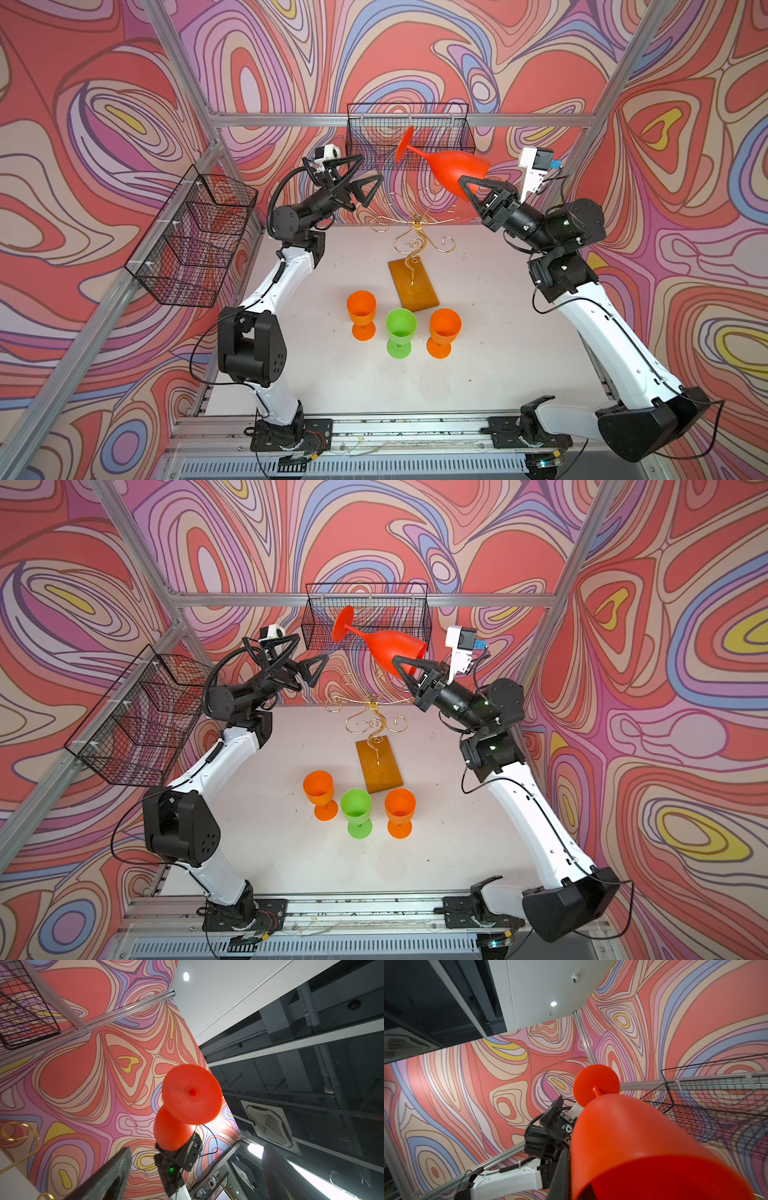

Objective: Take the wine glass off the wine glass rack
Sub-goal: 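Close the right gripper on the red glass bowl and open the left gripper, then lower the red glass with the right gripper while the left gripper withdraws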

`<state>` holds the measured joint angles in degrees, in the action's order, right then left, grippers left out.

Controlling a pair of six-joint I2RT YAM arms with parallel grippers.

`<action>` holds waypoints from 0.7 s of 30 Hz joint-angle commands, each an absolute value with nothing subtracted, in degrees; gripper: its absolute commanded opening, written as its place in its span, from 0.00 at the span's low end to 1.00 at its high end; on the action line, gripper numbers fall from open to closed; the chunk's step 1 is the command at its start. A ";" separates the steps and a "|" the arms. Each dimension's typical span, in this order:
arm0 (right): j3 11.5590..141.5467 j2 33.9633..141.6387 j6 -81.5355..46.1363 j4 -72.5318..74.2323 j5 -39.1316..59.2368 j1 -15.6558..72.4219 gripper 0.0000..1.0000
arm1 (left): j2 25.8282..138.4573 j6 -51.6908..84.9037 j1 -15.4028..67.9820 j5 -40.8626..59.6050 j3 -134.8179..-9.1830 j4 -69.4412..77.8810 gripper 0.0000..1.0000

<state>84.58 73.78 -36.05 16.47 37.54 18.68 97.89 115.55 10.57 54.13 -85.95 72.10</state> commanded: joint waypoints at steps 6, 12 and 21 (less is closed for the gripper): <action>99.17 70.39 -19.65 -19.22 25.07 18.68 0.00 | 81.18 76.77 7.65 62.90 -85.45 32.56 0.98; 108.74 71.31 -17.69 -38.69 15.91 18.69 0.00 | 73.41 38.80 7.65 50.70 -98.47 -15.97 1.00; 120.35 74.77 -19.91 -62.23 4.94 18.64 0.00 | 67.55 26.64 7.65 37.96 -101.79 -31.26 1.00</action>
<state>117.40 73.34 -19.73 -50.46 10.52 18.68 66.70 34.15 7.77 42.39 -102.10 -21.63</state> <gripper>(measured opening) 0.049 0.999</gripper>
